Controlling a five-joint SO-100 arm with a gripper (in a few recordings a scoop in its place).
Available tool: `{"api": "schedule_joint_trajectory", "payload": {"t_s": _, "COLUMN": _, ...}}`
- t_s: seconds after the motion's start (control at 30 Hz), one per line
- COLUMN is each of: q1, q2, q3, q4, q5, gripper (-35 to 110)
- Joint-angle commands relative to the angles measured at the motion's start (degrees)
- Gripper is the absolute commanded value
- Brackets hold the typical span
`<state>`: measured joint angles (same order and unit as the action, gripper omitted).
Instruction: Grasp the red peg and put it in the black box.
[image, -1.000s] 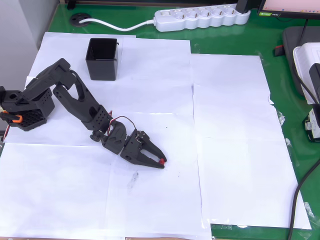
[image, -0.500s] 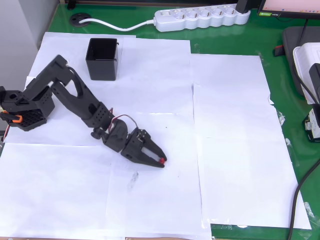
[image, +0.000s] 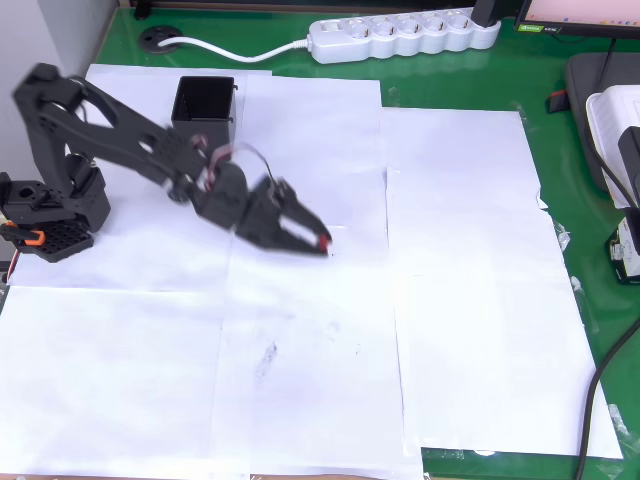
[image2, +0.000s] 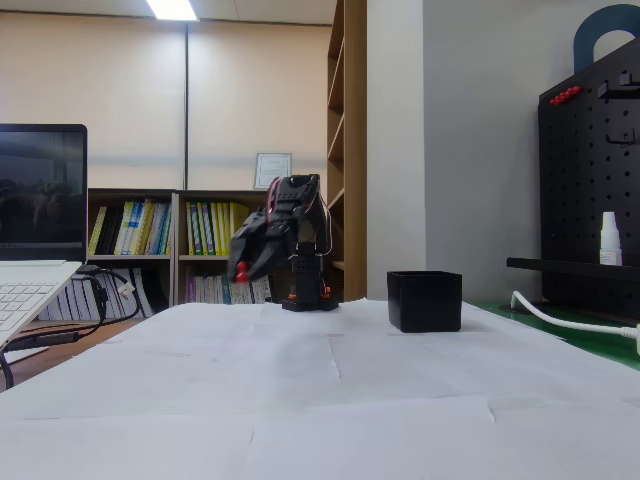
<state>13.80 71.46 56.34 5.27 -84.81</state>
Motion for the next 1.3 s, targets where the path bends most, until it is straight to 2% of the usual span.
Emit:
{"api": "schedule_joint_trajectory", "payload": {"t_s": 0.0, "q1": -4.22, "q2": -19.69, "q3": -5.98, "q4": 4.39, "q5": 0.26, "gripper": 0}}
{"api": "schedule_joint_trajectory", "payload": {"t_s": 0.27, "q1": -15.03, "q2": -39.73, "q3": -13.45, "q4": 18.37, "q5": 0.88, "gripper": 0}}
{"api": "schedule_joint_trajectory", "payload": {"t_s": 0.53, "q1": -25.31, "q2": -46.14, "q3": -16.0, "q4": 29.09, "q5": 1.58, "gripper": 0}}
{"api": "schedule_joint_trajectory", "payload": {"t_s": 0.8, "q1": -37.35, "q2": -43.77, "q3": -14.68, "q4": 32.52, "q5": 7.03, "gripper": 0}}
{"api": "schedule_joint_trajectory", "payload": {"t_s": 1.0, "q1": -46.23, "q2": -36.47, "q3": -6.59, "q4": 39.99, "q5": 12.13, "gripper": 0}}
{"api": "schedule_joint_trajectory", "payload": {"t_s": 1.27, "q1": -51.86, "q2": -26.37, "q3": 8.53, "q4": 52.12, "q5": 21.45, "gripper": 0}}
